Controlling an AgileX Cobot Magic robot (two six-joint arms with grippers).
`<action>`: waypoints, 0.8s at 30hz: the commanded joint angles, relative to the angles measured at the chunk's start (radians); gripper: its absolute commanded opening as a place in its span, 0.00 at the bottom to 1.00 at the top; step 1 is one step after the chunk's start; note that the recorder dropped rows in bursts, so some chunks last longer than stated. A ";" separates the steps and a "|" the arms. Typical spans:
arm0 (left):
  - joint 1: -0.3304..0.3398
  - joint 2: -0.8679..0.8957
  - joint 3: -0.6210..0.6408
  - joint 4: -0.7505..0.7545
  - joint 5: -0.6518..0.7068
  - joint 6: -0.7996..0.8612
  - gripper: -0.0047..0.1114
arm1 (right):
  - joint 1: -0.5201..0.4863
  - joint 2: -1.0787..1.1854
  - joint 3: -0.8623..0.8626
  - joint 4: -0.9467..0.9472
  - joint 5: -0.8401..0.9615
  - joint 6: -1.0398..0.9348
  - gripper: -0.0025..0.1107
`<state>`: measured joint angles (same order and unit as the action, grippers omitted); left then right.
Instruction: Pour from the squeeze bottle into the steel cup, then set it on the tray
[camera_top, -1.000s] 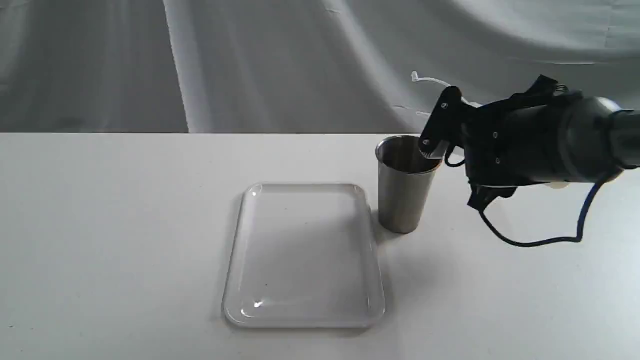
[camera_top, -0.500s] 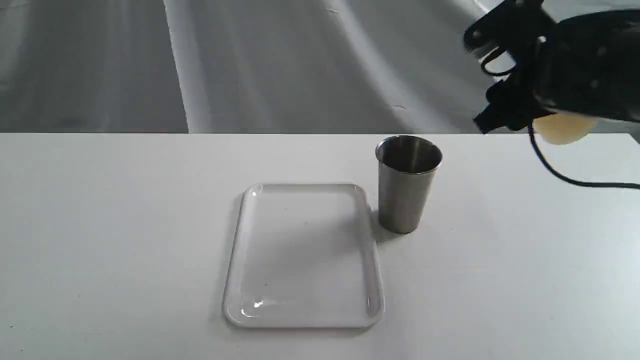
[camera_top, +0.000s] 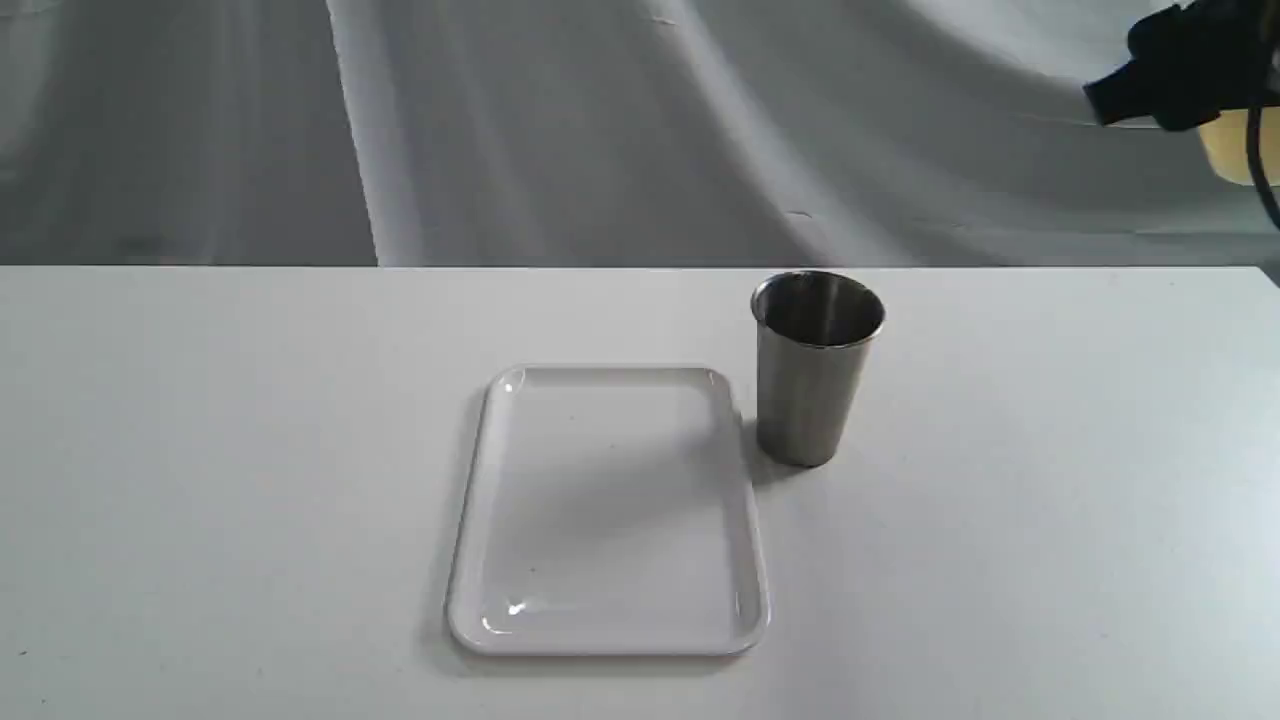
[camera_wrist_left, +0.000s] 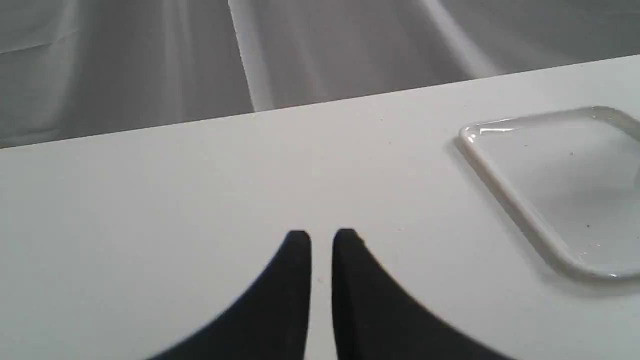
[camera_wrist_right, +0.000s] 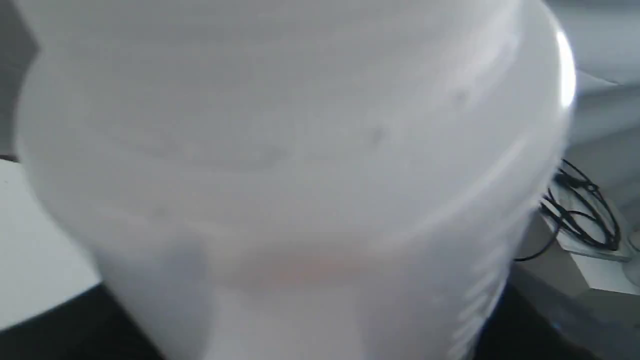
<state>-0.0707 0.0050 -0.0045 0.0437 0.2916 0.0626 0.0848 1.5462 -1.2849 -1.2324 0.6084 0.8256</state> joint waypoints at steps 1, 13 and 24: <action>-0.003 -0.005 0.004 0.001 -0.007 -0.002 0.11 | -0.004 -0.038 -0.008 0.052 -0.053 0.002 0.34; -0.003 -0.005 0.004 0.001 -0.007 -0.002 0.11 | -0.002 -0.054 -0.008 0.388 -0.365 0.002 0.34; -0.003 -0.005 0.004 0.001 -0.007 -0.002 0.11 | 0.055 -0.052 -0.008 0.793 -0.682 -0.243 0.34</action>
<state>-0.0707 0.0050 -0.0045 0.0437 0.2916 0.0626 0.1288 1.5087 -1.2849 -0.5261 0.0000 0.6570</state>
